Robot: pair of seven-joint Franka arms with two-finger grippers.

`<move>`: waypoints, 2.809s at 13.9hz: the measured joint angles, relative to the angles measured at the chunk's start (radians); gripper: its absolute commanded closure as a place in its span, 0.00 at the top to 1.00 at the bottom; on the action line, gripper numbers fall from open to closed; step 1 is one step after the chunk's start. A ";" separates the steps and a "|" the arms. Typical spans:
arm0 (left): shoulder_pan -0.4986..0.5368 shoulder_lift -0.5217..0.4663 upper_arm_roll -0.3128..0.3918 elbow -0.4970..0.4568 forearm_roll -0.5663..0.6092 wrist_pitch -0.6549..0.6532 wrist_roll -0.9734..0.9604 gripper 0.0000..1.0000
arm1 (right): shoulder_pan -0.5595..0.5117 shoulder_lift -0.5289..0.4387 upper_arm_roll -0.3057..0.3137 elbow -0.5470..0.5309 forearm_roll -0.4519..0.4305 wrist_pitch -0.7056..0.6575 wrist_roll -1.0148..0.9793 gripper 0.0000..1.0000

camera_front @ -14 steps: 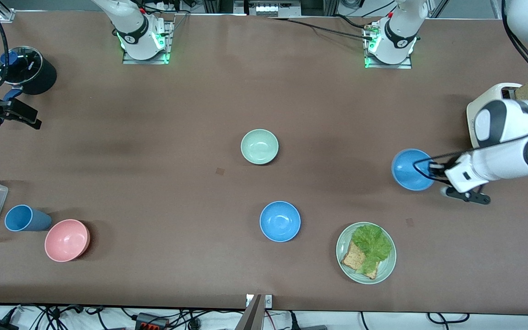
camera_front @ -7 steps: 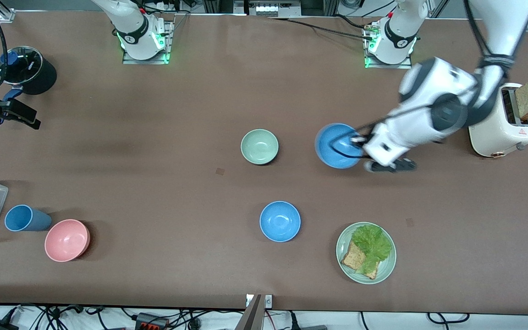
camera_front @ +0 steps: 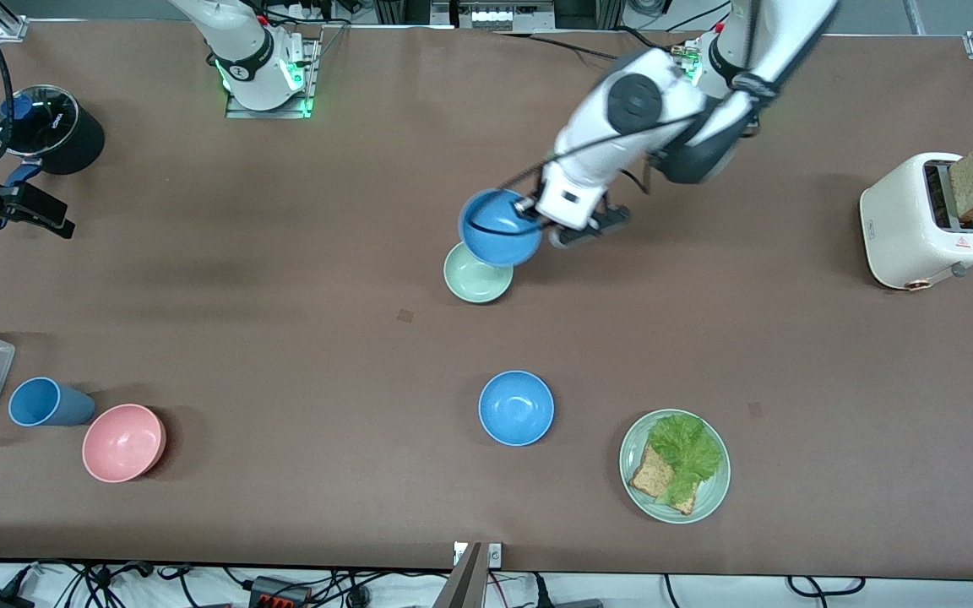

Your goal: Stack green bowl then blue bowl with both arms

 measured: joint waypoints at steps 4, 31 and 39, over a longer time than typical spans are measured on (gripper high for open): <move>-0.085 0.050 0.060 -0.003 0.103 0.065 -0.115 0.01 | 0.000 0.000 0.000 -0.001 0.000 0.000 0.000 1.00; -0.221 0.278 0.199 0.153 0.434 0.076 -0.242 0.30 | 0.003 0.001 0.001 -0.004 0.000 0.000 -0.001 1.00; 0.121 0.262 -0.048 0.211 0.436 -0.135 -0.009 0.30 | 0.004 0.001 0.001 -0.004 0.000 -0.001 -0.002 1.00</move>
